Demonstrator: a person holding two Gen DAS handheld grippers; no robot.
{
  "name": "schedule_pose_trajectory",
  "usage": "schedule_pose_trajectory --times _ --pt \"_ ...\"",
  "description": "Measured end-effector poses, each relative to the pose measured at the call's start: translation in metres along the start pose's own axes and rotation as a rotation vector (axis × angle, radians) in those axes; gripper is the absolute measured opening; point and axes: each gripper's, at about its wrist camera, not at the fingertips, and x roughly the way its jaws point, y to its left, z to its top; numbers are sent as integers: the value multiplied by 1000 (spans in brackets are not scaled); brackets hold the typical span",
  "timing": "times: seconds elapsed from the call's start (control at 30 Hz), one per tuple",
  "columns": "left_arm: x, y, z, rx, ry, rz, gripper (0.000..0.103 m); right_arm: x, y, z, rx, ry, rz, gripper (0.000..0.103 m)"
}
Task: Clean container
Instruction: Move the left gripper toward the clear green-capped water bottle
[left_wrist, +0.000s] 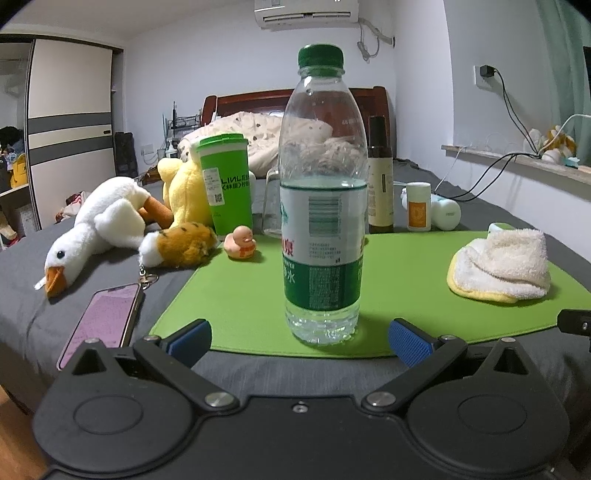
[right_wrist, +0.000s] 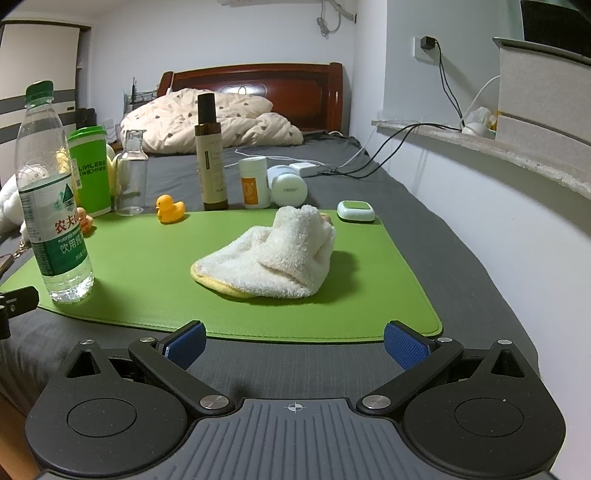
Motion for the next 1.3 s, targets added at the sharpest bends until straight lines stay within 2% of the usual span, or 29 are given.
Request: schedule_pose_trajectory --times 0.4,0.57,0.77,1.07,1.17,1.3 --pt "9 -2 23 17 -89 -3 103 1 4 6 6 -8 10 103" --pt "27 -9 28 27 -86 -7 103 4 8 9 4 -7 16 103" --pt "40 -3 40 -39 -71 -36 103 10 16 13 -5 -11 16 103" --pt "37 -2 80 -32 -136 -16 103 15 10 12 5 6 23 103" --pt "35 2 97 -53 -145 -38 103 16 8 11 4 11 20 103" --pt "31 1 112 -52 -153 -26 103 16 5 10 14 16 15 103"
